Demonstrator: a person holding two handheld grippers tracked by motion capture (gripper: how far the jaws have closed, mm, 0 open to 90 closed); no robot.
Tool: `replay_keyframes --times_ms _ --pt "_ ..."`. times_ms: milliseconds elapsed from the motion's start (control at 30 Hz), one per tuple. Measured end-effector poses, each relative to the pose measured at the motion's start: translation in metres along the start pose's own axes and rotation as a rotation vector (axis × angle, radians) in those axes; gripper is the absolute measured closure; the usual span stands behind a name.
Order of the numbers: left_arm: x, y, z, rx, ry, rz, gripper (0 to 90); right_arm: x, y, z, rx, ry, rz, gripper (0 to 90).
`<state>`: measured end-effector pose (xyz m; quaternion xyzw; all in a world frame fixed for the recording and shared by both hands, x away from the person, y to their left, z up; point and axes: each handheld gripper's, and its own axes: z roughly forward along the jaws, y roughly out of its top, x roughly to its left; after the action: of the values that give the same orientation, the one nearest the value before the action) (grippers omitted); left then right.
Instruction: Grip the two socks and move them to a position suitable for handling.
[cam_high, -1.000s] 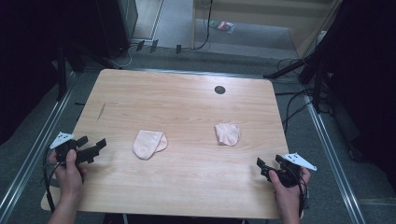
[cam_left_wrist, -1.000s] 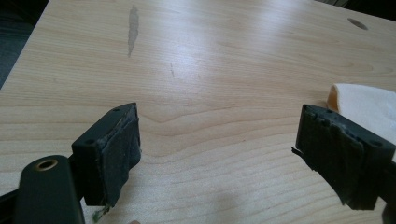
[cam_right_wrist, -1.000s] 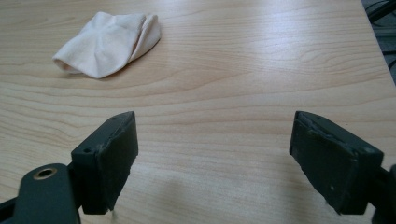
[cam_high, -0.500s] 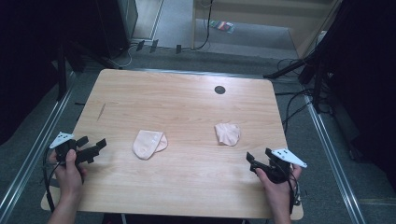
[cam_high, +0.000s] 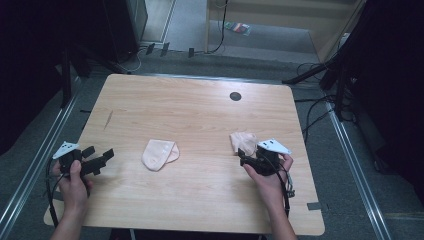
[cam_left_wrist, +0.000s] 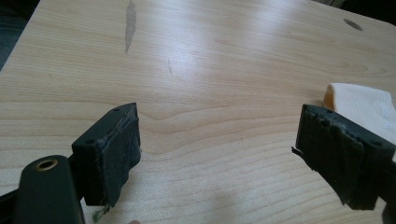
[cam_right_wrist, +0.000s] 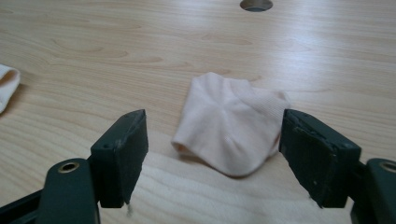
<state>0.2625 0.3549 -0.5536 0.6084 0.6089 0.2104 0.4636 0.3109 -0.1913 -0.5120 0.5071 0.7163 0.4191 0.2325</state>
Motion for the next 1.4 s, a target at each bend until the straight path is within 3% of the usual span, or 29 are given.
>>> replay_keyframes --times_ms 167,333,667,800,833,867,900,933,1000,1067,1167,1200,1400 --pt "0.000 0.000 0.000 0.003 0.000 -0.001 14.3 0.003 0.004 0.019 0.035 0.000 -0.015 26.6" --pt "0.000 0.000 0.000 0.002 -0.001 -0.003 14.3 -0.001 0.009 0.044 0.088 -0.032 -0.014 28.1" --pt "0.000 0.000 0.000 0.001 -0.001 -0.003 14.3 -0.005 0.003 0.064 0.153 -0.067 -0.019 32.4" --pt "0.000 0.000 0.000 0.001 -0.001 -0.002 14.4 -0.004 0.000 0.064 0.139 -0.086 -0.029 37.4" --pt "0.000 0.000 0.000 0.002 -0.001 -0.003 14.3 -0.003 -0.002 0.062 0.127 -0.101 -0.028 47.0" --pt "0.000 0.000 0.000 0.002 -0.001 -0.003 14.3 -0.003 -0.002 0.062 0.127 -0.101 -0.028 47.0" --pt "0.000 0.000 0.000 0.003 -0.001 -0.002 14.3 -0.005 -0.004 0.059 0.107 -0.121 -0.017 65.3" --pt "0.000 0.000 0.000 0.003 0.000 -0.003 14.3 -0.005 -0.004 0.059 0.107 -0.121 -0.017 65.3" --pt "0.000 0.000 0.000 0.004 0.001 0.002 14.3 -0.010 -0.005 0.057 0.102 -0.127 0.002 76.5" --pt "-0.002 0.000 0.000 0.004 0.011 0.016 14.3 -0.021 -0.002 0.054 0.113 -0.075 0.076 79.1" --pt "-0.003 0.000 0.000 0.001 0.030 0.026 14.3 -0.022 -0.002 0.047 0.085 -0.063 0.093 79.4" --pt "-0.004 0.000 0.000 0.000 0.041 0.033 14.3 -0.019 -0.002 0.037 0.051 -0.050 0.091 79.4" --pt "-0.010 0.002 -0.003 -0.008 0.067 0.042 14.3 -0.007 0.005 0.006 -0.003 -0.003 0.134 79.3"
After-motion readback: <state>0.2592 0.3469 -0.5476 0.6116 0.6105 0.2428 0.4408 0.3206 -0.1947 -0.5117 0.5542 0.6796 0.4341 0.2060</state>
